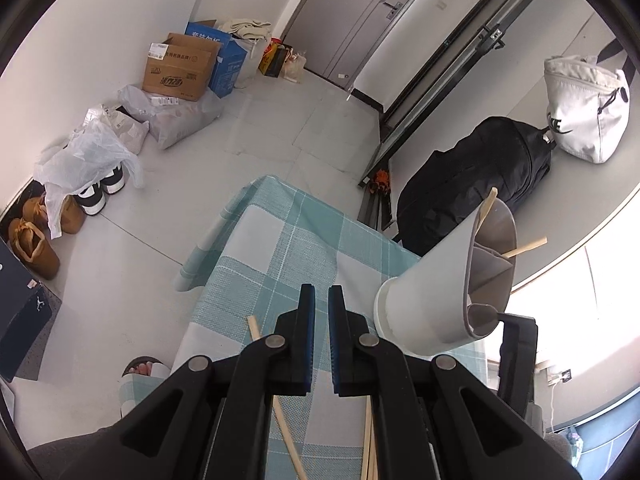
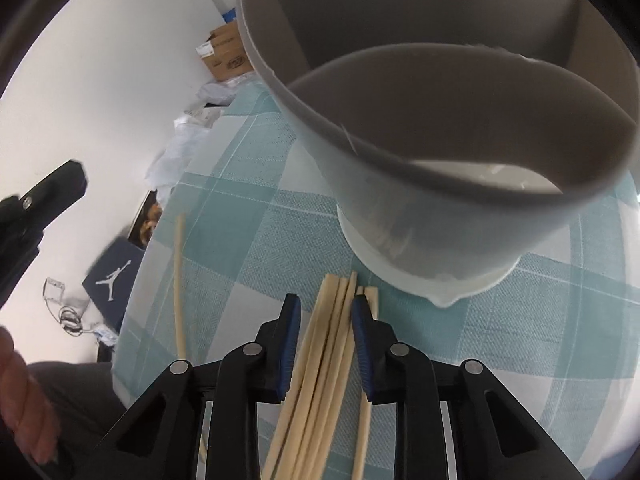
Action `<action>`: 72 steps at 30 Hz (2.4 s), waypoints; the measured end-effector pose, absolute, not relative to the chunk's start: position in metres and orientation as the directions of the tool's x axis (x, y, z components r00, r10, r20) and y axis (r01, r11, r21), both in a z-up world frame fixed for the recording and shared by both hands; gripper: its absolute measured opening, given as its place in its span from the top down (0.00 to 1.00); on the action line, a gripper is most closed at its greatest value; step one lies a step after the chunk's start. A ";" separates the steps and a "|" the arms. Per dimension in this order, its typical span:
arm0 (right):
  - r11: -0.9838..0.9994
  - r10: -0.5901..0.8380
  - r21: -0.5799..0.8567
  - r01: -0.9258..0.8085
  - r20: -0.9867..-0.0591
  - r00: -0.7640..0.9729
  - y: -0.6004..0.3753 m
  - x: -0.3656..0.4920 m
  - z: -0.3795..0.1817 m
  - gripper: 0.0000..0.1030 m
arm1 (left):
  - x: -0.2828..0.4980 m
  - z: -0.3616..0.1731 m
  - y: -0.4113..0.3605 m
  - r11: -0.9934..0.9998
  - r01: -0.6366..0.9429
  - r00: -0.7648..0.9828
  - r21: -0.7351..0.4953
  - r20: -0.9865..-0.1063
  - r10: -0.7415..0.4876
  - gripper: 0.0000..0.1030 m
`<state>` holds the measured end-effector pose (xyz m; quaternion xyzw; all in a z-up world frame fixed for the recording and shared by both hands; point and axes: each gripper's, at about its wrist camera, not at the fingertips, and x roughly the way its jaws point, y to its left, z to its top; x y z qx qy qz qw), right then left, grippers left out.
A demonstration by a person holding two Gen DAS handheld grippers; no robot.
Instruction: Organize utensils
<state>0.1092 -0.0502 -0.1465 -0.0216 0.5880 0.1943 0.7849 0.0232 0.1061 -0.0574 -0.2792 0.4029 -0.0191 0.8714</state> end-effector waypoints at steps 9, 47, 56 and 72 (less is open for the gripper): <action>0.920 0.207 0.084 -0.382 -0.933 0.293 -0.026 0.101 -0.140 0.91 | 0.019 -0.055 0.117 0.828 -0.187 0.670 -0.529 -0.685 -0.286 0.98; 0.893 0.288 0.186 -0.410 -0.936 0.203 -0.019 0.112 -0.152 0.77 | 0.024 -0.096 0.132 0.805 -0.341 0.491 -0.485 -0.823 -0.287 0.68; 0.900 0.220 0.130 -0.416 -0.959 0.176 -0.019 0.127 -0.154 0.75 | 0.024 -0.099 0.136 0.792 -0.366 0.481 -0.489 -0.828 -0.289 0.68; 0.904 0.192 0.071 -0.422 -0.949 0.251 -0.009 0.114 -0.156 0.96 | 0.024 -0.108 0.140 0.793 -0.408 0.439 -0.453 -0.859 -0.264 0.68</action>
